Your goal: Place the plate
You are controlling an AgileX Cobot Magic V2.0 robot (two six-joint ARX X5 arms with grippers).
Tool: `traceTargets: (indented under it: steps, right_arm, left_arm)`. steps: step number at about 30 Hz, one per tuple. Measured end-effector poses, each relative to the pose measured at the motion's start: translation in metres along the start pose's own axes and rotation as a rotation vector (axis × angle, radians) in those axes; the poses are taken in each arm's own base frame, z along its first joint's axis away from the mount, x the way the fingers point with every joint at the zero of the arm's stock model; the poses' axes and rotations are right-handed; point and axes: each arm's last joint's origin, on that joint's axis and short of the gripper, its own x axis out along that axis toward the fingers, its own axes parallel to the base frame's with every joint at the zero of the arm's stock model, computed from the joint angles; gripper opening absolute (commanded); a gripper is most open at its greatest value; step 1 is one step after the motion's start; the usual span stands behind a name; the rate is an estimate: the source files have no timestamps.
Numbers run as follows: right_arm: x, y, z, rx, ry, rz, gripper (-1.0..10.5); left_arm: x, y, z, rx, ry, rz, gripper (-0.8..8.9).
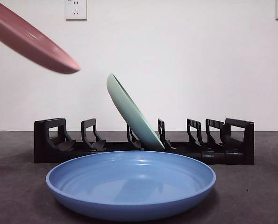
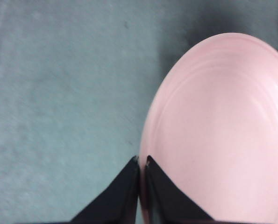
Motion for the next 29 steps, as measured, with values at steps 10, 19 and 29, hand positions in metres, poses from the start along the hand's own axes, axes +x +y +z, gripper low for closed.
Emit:
traceTargets:
  steps: [10, 19, 29]
  right_arm:
    - [-0.009, -0.002, -0.003, 0.008, -0.041, 0.007, 2.8]
    - [-0.011, -0.003, -0.003, 0.011, -0.049, 0.009, 2.8]
    - [-0.011, -0.003, -0.003, 0.012, -0.049, 0.008, 2.8]
  left_arm:
    - [0.010, -0.003, -0.082, -0.042, 0.003, -0.177, 0.07]
    - [0.050, -0.023, -0.135, -0.122, 0.039, -0.391, 0.07]
    - [0.104, -0.069, -0.143, -0.186, 0.078, -0.512, 0.07]
